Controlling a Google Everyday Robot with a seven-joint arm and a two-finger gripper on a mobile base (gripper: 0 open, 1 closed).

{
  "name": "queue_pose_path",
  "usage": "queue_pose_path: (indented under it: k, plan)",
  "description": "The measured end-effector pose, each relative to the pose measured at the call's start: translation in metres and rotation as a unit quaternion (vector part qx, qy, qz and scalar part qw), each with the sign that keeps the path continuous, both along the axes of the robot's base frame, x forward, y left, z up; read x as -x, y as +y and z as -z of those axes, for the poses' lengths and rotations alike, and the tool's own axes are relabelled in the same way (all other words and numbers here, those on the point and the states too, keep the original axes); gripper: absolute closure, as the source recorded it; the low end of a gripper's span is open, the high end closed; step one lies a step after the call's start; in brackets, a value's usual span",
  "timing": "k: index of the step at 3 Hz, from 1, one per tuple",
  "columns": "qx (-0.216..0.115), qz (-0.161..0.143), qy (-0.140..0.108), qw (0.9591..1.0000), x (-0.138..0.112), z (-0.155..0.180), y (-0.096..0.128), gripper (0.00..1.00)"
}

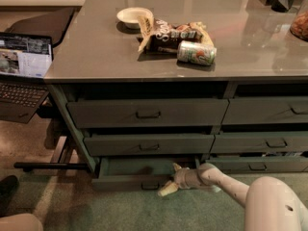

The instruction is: Open bottom drawer

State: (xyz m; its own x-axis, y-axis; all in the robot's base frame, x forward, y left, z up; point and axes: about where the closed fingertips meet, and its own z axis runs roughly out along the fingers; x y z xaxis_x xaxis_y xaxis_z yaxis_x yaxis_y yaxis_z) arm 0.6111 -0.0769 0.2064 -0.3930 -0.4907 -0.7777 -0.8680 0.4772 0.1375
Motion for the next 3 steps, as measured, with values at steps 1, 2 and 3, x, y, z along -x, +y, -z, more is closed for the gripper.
queue_pose_path:
  k: [1, 2, 3]
  plan:
    - [0.025, 0.002, 0.017, 0.9995, 0.023, 0.005, -0.015, 0.0]
    - [0.059, 0.0, 0.045, 0.9972, 0.042, 0.012, -0.031, 0.07]
    - [0.078, -0.001, 0.065, 0.9948, 0.052, 0.014, -0.041, 0.26]
